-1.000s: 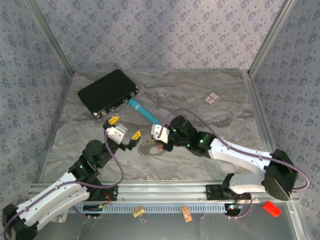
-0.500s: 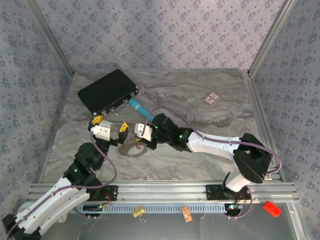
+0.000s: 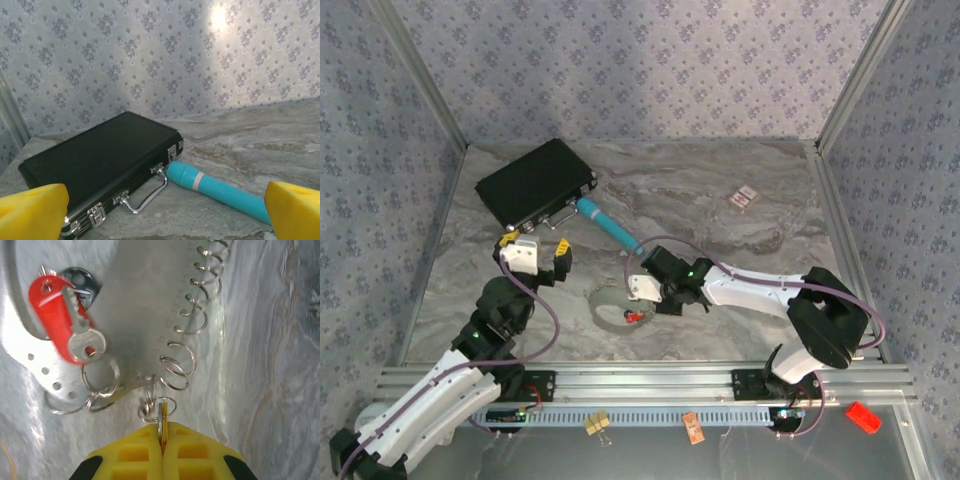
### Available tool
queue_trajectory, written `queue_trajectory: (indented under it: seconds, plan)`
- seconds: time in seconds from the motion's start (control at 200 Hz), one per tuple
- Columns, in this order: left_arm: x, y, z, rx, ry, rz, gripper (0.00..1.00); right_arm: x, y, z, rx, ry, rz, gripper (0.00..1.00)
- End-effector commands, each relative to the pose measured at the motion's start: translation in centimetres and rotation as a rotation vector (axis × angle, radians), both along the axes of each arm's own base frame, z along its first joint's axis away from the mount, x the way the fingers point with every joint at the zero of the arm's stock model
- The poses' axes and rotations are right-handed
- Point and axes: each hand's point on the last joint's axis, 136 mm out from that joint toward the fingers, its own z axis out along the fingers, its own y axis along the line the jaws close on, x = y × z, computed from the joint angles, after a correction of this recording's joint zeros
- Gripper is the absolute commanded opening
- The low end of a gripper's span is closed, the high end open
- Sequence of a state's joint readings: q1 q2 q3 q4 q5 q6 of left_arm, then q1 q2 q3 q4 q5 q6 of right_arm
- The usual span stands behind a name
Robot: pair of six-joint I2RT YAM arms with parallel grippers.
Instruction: Put the keys on the keyring
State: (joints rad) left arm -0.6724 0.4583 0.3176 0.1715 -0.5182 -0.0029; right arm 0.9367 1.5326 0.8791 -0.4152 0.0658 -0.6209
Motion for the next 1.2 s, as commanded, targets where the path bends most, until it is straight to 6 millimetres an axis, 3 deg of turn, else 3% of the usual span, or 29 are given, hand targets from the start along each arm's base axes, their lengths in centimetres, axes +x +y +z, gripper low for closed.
queue_trajectory:
  seconds: [0.0, 0.095, 0.175, 0.24, 0.32, 0.43, 0.53, 0.6, 0.665, 0.8, 0.91, 0.979, 1.084, 1.199]
  plan:
    - [0.4, 0.9, -0.7, -0.02, 0.029, 0.052, 1.0, 0.0, -3.7, -1.8, -0.181, -0.011, 0.002, 0.0]
    - [0.7, 1.1, -1.1, -0.013, 0.044, 0.065, 0.99, 0.0, -5.0, -2.4, -0.241, -0.01, 0.0, 0.06]
    - [0.9, 1.4, -1.5, -0.009, 0.055, 0.084, 0.99, 0.3, -5.8, -2.5, -0.262, -0.014, -0.016, 0.2]
    - [1.1, 1.7, -1.8, -0.003, 0.064, 0.1, 1.0, 0.7, -6.2, -2.2, -0.258, -0.018, -0.036, 0.3]
    - [1.4, 2.3, -2.0, 0.005, 0.071, 0.125, 0.99, 1.1, -6.7, -1.2, -0.223, -0.012, -0.077, 0.33]
    - [2.0, 2.5, -2.1, 0.028, 0.077, 0.129, 0.99, 2.2, -6.8, 2.5, -0.044, -0.002, -0.177, 0.35]
    - [3.0, 3.1, -2.6, 0.051, 0.094, 0.141, 0.99, 5.1, -6.9, 8.1, 0.246, -0.089, -0.303, 0.38]
    - [3.8, 3.7, -3.4, 0.063, 0.113, 0.161, 1.0, 7.8, -8.3, 11.4, 0.454, -0.177, -0.452, 0.42]
    - [4.4, 4.8, -3.9, 0.055, 0.119, 0.202, 1.0, 10.3, -10.8, 12.9, 0.593, -0.264, -0.61, 0.46]
    - [5.2, 6.8, -5.0, 0.053, 0.11, 0.275, 0.99, 14.3, -18.0, 11.2, 0.643, -0.412, -0.954, 0.46]
    - [6.0, 8.0, -6.5, 0.089, 0.143, 0.309, 1.0, 15.6, -22.5, 9.5, 0.747, -0.515, -1.104, 0.45]
    - [6.6, 8.3, -7.5, 0.086, 0.166, 0.299, 0.99, 15.8, -23.6, 8.8, 0.761, -0.544, -1.112, 0.44]
    - [7.7, 8.6, -8.8, 0.08, 0.176, 0.28, 0.99, 15.8, -23.2, 9.2, 0.78, -0.596, -1.019, 0.46]
    - [9.1, 8.9, -10.3, 0.078, 0.202, 0.274, 1.0, 16.5, -23.7, 8.9, 0.768, -0.564, -1.04, 0.46]
